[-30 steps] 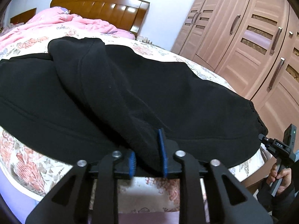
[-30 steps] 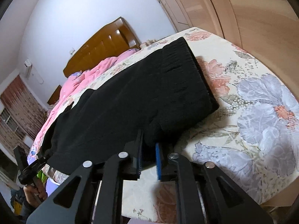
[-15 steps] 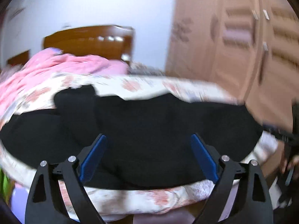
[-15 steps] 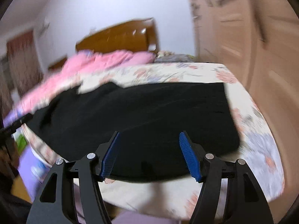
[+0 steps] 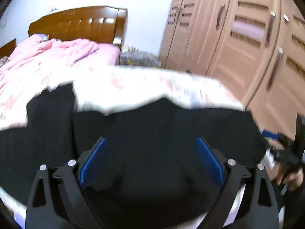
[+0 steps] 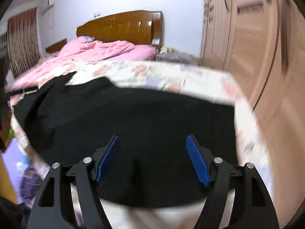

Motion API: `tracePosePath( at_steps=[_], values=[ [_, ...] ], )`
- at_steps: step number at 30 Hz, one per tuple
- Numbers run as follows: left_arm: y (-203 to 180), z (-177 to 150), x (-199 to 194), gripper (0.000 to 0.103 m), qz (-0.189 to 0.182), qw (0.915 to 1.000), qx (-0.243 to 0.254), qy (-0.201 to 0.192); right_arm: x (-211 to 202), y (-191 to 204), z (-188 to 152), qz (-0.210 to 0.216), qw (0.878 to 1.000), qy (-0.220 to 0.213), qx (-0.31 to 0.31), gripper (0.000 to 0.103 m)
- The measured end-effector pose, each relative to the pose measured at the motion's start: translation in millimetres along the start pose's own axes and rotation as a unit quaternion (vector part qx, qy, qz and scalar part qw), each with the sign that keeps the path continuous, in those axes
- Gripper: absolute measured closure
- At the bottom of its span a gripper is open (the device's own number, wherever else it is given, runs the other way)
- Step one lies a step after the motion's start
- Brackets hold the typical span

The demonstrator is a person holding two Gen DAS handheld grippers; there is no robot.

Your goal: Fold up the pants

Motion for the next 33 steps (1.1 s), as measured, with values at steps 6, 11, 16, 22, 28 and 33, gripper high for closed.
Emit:
tracePosePath(
  at_steps=[6,11,16,22,28,33],
  values=[
    [-2.7,66.9,117.1,0.019,-0.015,0.9952,0.039,0.088,54.0,-24.6,40.9,-0.022,0.999,0.031,0.023,0.027],
    [0.2,71.9,182.8,0.032,-0.046,0.9888,0.039,0.136,87.8,-31.4,37.5,-0.021,0.998,0.057,0.031,0.023],
    [0.3,58.5,212.3,0.076,-0.054,0.9823,0.064,0.168,112.8,-37.0,17.3,-0.013,0.996,0.070,0.051,0.020],
    [31.8,65.1,216.7,0.103,0.057,0.9922,0.021,0.109,115.0,-40.2,16.7,-0.014,0.995,0.074,0.061,0.019],
    [45.4,60.6,185.9,0.031,0.034,0.9968,-0.015,0.071,117.2,-34.5,16.1,-0.027,0.996,0.077,0.043,0.016],
    [51.5,71.3,113.7,0.002,0.060,0.9982,0.006,0.003,116.0,-30.3,20.3,-0.047,0.993,0.096,0.040,0.016]
  ],
)
Point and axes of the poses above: each gripper's, at about its wrist camera, not at the fingertips, and x roughly the way its jaws point, y to its left, z to its top, the point moved 1 cm from there along x, roughly the way its jaws point, and after that the axes turned 5 degrees about -z, right-handed, at the moved point
